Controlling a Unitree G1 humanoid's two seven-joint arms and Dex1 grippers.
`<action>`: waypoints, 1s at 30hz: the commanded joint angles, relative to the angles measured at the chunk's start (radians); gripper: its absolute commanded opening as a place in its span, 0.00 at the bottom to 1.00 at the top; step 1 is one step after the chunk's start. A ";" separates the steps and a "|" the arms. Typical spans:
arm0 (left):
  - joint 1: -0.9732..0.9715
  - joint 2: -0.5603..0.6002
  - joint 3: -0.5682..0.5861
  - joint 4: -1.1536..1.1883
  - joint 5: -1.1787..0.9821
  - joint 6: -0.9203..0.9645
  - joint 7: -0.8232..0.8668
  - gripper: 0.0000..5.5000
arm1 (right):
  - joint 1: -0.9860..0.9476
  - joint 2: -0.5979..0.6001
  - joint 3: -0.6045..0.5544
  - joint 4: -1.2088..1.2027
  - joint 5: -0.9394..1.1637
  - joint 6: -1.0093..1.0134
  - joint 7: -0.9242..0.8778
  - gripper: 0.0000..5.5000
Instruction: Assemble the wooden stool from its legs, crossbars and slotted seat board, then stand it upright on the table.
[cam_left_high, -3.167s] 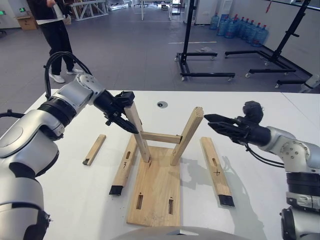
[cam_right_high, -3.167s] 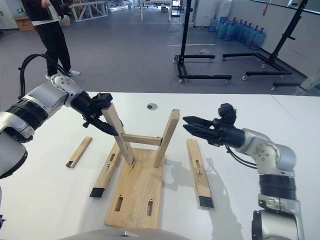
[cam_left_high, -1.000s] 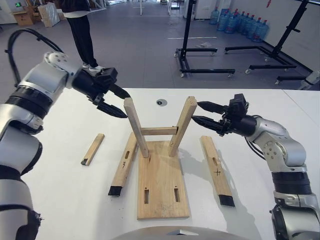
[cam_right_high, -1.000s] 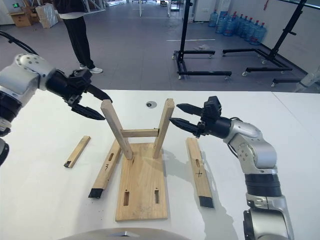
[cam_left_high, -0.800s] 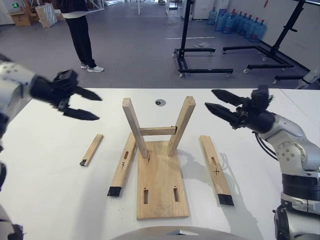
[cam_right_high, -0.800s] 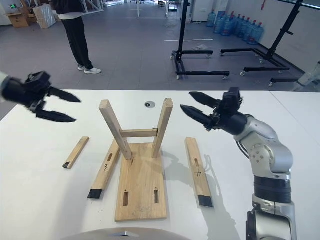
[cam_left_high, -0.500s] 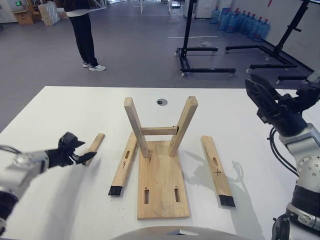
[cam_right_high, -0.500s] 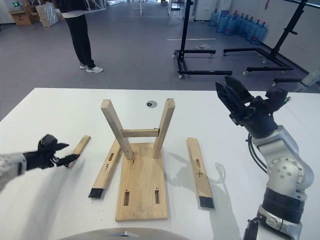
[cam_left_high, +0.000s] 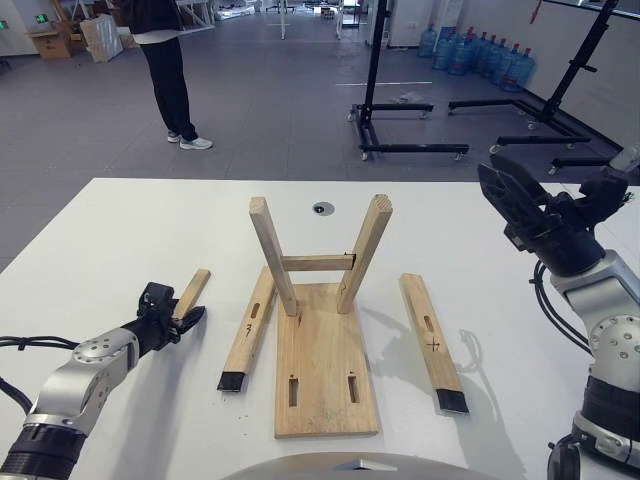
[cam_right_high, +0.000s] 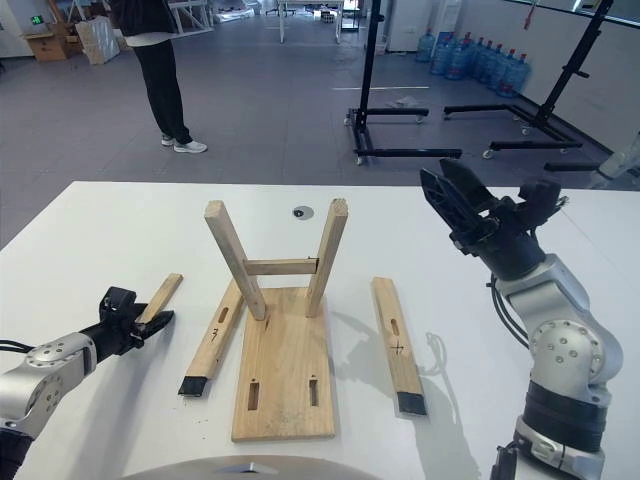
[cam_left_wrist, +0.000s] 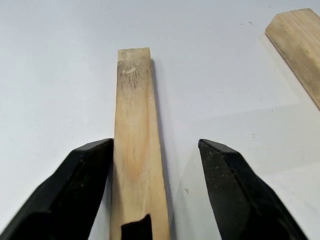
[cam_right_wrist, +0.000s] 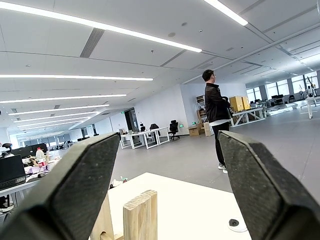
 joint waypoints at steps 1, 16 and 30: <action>0.063 -0.054 -0.025 0.100 0.054 0.060 -0.024 0.44 | -0.014 -0.016 0.013 0.001 -0.002 0.002 0.006 0.66; -0.112 -0.171 0.171 0.139 0.170 -0.319 0.037 0.23 | -0.056 -0.019 0.021 0.034 0.086 0.030 0.047 0.66; -0.281 -0.229 -0.111 -0.446 0.365 -0.644 -0.104 0.23 | -0.039 0.235 0.336 -0.104 0.150 0.078 -0.142 0.66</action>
